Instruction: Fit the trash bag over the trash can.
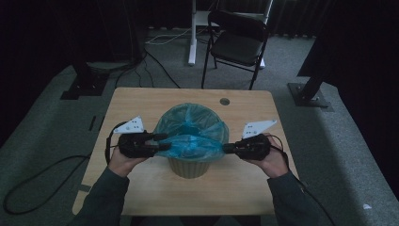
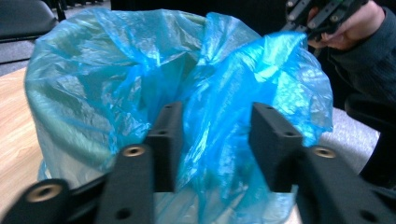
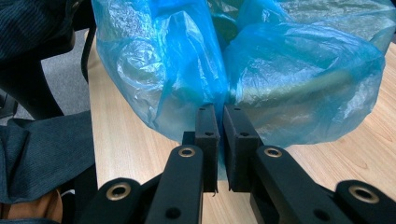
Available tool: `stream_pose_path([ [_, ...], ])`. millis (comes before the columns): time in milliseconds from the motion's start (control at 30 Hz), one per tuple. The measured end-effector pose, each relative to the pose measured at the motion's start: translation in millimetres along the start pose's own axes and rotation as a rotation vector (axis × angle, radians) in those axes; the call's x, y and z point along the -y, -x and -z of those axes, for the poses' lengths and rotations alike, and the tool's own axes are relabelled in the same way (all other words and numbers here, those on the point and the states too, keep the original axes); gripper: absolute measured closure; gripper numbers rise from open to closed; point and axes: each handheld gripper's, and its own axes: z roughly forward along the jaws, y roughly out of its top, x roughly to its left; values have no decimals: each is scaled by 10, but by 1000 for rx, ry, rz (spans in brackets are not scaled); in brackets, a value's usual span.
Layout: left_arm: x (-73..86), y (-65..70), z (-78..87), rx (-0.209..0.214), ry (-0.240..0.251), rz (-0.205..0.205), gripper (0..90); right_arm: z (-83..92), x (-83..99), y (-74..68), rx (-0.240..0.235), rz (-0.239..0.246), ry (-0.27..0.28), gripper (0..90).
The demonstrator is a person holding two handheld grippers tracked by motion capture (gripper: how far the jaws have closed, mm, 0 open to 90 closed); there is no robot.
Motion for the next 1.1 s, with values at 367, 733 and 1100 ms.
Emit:
stream_pose_path([
  [367, -13, 131, 13, 11, 9, -51, 839, 134, -61, -18, 11, 10, 49, 692],
  [733, -1, 157, 16, 5, 4, -67, 842, 275, -112, -14, -15, 20, 99, 604],
  [1100, -12, 184, -10, 11, -1, -78, 842, 340, -226, -6, -34, 9, 139, 552],
])
